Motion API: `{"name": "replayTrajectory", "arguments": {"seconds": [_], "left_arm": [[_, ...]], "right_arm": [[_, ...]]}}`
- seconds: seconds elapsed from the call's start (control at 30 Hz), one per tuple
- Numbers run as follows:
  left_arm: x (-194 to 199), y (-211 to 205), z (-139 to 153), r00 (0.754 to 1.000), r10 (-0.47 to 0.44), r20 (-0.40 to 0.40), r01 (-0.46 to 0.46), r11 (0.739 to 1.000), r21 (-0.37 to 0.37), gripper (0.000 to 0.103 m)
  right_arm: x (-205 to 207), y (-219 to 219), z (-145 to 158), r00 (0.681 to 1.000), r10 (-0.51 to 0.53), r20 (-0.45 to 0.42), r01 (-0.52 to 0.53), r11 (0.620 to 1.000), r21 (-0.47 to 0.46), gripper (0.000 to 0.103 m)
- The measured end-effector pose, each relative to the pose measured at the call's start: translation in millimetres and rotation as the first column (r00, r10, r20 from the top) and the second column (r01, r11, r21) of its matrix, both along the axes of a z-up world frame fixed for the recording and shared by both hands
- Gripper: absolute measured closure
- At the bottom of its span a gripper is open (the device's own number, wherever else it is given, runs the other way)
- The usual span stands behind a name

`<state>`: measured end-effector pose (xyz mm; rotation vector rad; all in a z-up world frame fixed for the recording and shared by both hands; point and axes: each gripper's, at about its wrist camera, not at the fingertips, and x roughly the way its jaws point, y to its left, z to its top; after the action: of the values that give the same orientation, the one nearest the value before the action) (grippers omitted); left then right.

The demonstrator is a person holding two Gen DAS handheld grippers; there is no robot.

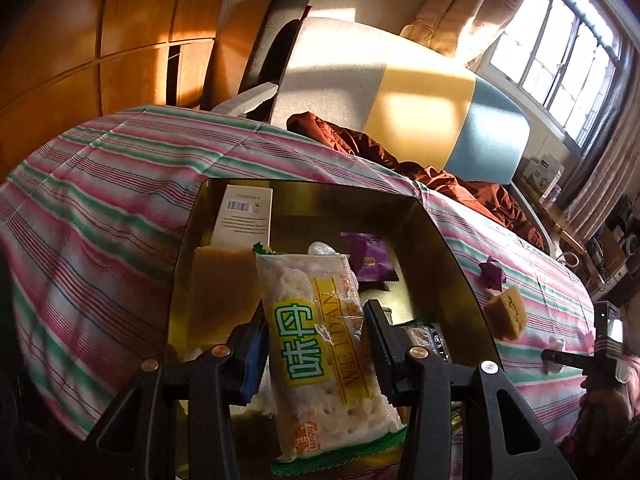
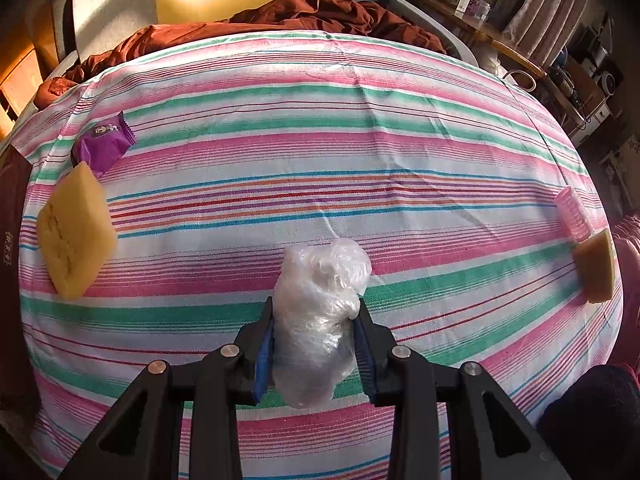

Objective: Organize objects
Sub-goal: 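Lower the cracker packet into the tray and open the left tool, then carry the clear bag over the tray and open the right tool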

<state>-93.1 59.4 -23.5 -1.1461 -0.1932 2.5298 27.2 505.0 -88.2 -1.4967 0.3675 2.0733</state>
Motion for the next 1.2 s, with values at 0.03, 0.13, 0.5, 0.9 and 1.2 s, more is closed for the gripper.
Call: {"name": "replayTrajectory", "arguments": {"seconds": [0.03, 0.13, 0.5, 0.9, 1.2], "left_arm": [[-2, -2, -1, 1.000, 0.009, 0.000, -0.009, 1.000, -0.002, 0.057], [-9, -3, -6, 1.000, 0.018, 0.020, -0.018, 1.000, 0.008, 0.057], [-29, 25, -24, 0.998, 0.005, 0.056, -0.002, 0.999, -0.043, 0.050], [0, 3, -25, 0.998, 0.060, -0.024, -0.062, 0.989, -0.131, 0.050], [21, 31, -37, 0.997, -0.072, 0.017, 0.073, 0.989, -0.128, 0.051]], "right_arm": [[-1, -2, 1, 1.000, 0.000, 0.000, 0.000, 1.000, -0.001, 0.068], [-5, 0, -1, 1.000, 0.004, 0.003, -0.004, 1.000, 0.004, 0.068], [-8, 0, -3, 1.000, 0.009, 0.007, -0.010, 1.000, 0.011, 0.068], [-6, 1, -3, 1.000, 0.001, 0.000, -0.001, 1.000, 0.007, 0.069], [-8, -7, 12, 0.994, 0.041, -0.101, -0.042, 0.999, -0.013, 0.070]]}}
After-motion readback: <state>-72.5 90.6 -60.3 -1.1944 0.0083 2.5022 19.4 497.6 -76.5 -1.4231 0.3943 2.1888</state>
